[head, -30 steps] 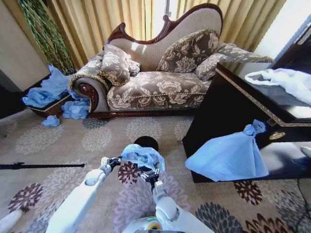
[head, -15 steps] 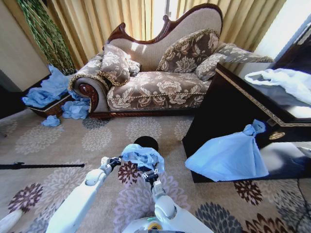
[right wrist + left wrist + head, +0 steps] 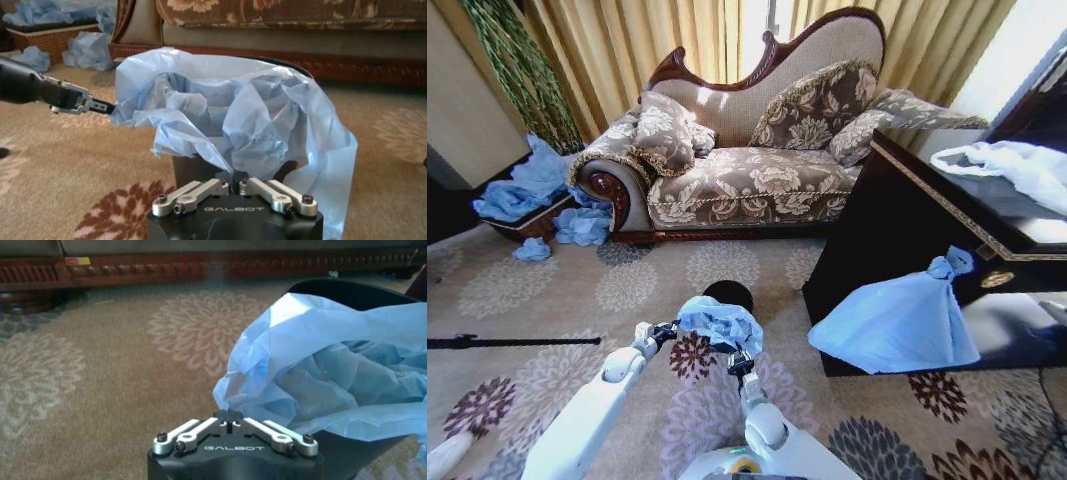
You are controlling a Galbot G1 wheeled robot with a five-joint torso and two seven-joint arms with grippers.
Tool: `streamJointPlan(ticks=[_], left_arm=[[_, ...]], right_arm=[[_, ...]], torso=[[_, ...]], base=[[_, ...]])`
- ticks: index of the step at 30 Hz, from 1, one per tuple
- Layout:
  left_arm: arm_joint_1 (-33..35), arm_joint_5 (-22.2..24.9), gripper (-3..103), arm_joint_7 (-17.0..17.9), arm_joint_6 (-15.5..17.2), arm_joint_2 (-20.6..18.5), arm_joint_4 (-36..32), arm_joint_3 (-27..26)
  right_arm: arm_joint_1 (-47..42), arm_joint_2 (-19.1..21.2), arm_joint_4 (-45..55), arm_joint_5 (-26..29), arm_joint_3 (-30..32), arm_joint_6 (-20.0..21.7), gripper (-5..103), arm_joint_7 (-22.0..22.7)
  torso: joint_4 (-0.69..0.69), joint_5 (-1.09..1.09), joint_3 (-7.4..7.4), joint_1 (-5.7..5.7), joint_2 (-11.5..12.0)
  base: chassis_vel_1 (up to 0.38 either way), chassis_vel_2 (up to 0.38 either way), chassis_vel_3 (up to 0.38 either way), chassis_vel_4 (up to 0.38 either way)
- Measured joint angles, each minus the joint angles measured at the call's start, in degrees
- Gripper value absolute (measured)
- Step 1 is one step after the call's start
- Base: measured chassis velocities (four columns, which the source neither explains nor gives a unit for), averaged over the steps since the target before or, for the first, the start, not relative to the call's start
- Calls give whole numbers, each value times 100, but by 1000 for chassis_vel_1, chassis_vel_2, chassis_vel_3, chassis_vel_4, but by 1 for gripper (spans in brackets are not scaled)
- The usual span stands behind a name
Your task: Place a garbage bag over the trash bin.
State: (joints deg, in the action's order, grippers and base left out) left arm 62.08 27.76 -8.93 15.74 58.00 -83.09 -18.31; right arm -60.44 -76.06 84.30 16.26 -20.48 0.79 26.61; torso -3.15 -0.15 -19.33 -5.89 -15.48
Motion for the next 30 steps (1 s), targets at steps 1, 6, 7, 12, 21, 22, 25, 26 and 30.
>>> streamJointPlan(ticks=[1, 6, 7, 12, 21, 22, 25, 26, 30], left_arm=[[4, 0, 0, 0, 0, 3, 0, -1], [31, -27, 0, -1, -3, 44, 12, -2], [43, -43, 0, -2, -7, 60, 22, -2], [81, -79, 0, -3, -14, 110, 51, -5], [17, -93, 0, -4, -19, 131, 122, 4], [14, -97, 0, -4, -21, 134, 131, 7], [13, -113, 0, -6, -31, 156, 160, 12], [15, -119, 0, -6, -36, 162, 171, 12], [17, -169, 0, -15, -67, 191, 247, 12]], right_arm=[[-18, -3, -3, -31, -10, -11, 1, -10], [-77, -73, -181, -165, -20, -73, 0, -94], [-87, -99, -247, -194, 0, -87, 0, -120], [-85, -168, -604, -344, 157, -166, 0, -276], [-12, -379, -1214, -556, 481, -378, 0, -427], [-7, -396, -1249, -569, 503, -391, 0, -431], [12, -487, -1403, -620, 616, -438, 0, -451], [20, -506, -1452, -632, 647, -450, 0, -456], [49, -572, -1644, -704, 781, -501, 0, -476]], torso=[[0, 0, 0, 0, 0], [0, 0, 0, 0, 0], [0, 1, 0, 0, 0], [0, 0, 0, 0, 0], [0, 0, 0, 0, 0], [0, 0, 0, 0, 0], [0, 0, 0, 0, 0], [0, 0, 0, 0, 0], [0, 0, 0, 0, 0]], base=[[0, 0, 0, 0], [0, 0, 0, 0], [0, 0, 0, 0], [0, 0, 0, 0], [0, 0, 0, 0], [0, 0, 0, 0], [0, 0, 0, 0], [0, 0, 0, 0], [0, 0, 0, 0]])
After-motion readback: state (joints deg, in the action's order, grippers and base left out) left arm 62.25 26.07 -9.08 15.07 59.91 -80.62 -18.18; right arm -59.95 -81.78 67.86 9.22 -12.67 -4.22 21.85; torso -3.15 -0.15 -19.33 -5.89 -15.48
